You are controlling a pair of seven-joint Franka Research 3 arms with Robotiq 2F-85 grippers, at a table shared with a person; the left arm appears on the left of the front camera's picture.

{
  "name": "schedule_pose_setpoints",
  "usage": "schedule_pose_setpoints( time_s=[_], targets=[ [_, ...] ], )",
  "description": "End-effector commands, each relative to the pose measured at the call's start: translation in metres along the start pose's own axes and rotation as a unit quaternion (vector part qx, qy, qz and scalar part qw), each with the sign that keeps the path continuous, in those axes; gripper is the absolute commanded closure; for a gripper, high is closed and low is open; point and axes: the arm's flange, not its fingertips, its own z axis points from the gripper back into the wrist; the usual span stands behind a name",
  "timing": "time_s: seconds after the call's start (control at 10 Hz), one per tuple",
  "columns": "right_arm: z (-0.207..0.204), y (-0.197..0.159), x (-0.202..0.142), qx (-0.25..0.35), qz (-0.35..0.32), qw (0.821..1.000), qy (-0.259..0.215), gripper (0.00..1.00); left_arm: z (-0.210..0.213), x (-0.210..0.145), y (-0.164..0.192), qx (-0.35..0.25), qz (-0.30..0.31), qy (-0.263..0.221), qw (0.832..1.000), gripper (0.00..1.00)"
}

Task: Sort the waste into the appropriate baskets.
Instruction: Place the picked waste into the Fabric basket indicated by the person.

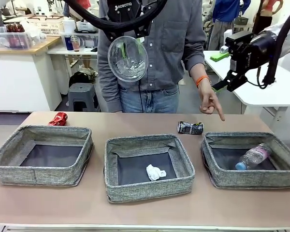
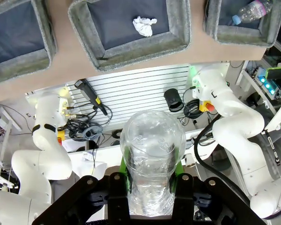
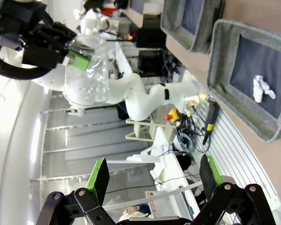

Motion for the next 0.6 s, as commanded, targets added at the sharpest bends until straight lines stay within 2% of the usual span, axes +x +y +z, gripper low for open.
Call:
schedule_pose_setpoints(
  time_s=[0.0, 0.5],
  targets=[
    [-0.0018, 0.0, -0.0017, 0.008, 0.013, 1.0, -0.004, 0.0, 0.0006, -0.0044, 0.0016, 0.002, 0.004, 0.0, 1.0, 0.65],
    [0.0, 0.0, 0.0, 0.0, 0.0, 1.0, 0.0, 0.0, -0.0018, -0.0044, -0.0058, -0.01, -0.006, -0.005, 1.0, 0.65]
  ],
)
